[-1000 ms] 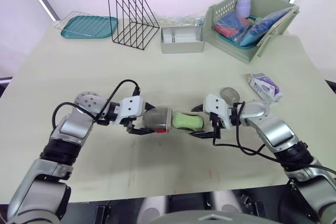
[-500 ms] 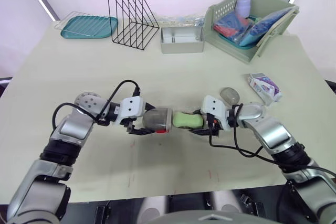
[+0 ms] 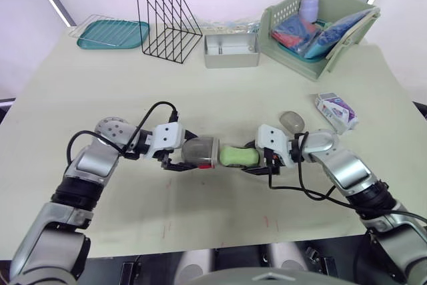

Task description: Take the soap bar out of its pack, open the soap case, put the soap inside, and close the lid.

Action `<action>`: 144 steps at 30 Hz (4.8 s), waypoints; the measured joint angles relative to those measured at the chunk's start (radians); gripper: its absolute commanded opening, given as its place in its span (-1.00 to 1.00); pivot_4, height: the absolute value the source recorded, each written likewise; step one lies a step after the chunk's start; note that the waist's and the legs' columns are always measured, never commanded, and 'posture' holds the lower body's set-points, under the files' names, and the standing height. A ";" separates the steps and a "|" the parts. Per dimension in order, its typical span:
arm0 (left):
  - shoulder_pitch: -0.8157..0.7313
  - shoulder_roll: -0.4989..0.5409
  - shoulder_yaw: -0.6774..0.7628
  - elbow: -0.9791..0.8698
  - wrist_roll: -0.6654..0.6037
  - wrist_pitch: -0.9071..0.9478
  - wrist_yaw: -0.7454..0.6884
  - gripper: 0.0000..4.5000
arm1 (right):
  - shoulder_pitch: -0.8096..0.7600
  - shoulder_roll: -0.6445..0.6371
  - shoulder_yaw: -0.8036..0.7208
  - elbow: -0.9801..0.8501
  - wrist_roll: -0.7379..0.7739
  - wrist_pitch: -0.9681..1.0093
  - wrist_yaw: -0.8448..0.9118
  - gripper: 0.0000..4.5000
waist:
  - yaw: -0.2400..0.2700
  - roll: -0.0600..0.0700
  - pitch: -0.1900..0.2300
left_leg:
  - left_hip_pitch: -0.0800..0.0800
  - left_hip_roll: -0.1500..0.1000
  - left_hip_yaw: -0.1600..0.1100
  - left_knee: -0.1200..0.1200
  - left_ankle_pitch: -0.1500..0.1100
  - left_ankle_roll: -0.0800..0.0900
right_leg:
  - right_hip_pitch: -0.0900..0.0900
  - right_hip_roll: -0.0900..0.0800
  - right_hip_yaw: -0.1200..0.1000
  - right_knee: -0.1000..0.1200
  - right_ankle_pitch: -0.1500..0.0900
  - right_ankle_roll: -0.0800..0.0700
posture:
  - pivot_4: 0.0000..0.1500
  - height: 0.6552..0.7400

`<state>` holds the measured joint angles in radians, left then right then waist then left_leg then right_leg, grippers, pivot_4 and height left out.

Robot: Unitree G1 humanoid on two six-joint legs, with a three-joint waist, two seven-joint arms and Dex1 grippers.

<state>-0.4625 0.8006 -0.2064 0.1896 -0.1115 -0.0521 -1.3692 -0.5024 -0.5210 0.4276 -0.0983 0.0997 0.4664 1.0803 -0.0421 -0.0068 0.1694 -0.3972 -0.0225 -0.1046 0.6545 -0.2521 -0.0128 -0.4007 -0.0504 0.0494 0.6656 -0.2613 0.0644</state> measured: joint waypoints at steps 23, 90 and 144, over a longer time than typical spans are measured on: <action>0.006 -0.041 -0.004 -0.001 0.005 0.002 0.005 0.60 | -0.047 -0.007 0.020 -0.006 -0.020 0.060 0.023 0.09 | 0.000 0.000 0.000 | 0.000 0.000 0.000 0.000 0.000 0.000 | 0.000 0.000 0.000 0.000 0.000 0.000 | 1.00 1.00; -0.015 -0.182 -0.051 -0.049 0.044 0.057 0.126 0.60 | -0.064 -0.045 0.037 -0.046 -0.053 0.046 0.007 -0.99 | 0.002 0.000 0.000 | -0.001 0.000 0.000 0.000 0.000 0.000 | -0.001 -0.001 0.000 0.000 0.000 0.000 | 1.00 1.00; 0.037 -0.229 -0.041 -0.141 -0.009 -0.021 0.235 0.60 | -0.080 0.209 -0.600 0.162 1.036 1.143 -0.643 0.97 | -0.001 0.000 0.000 | -0.001 -0.001 0.000 -0.001 0.000 0.000 | -0.001 -0.001 0.001 0.001 0.000 0.000 | 1.00 1.00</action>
<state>-0.4252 0.5720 -0.2472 0.0481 -0.1201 -0.0733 -1.1346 -0.5822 -0.3117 -0.1728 0.0637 1.1354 1.6092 0.4369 -0.0427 -0.0069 0.1693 -0.3981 -0.0235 -0.1044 0.6540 -0.2521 -0.0126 -0.4012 -0.0515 0.0500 0.6662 -0.2612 0.0645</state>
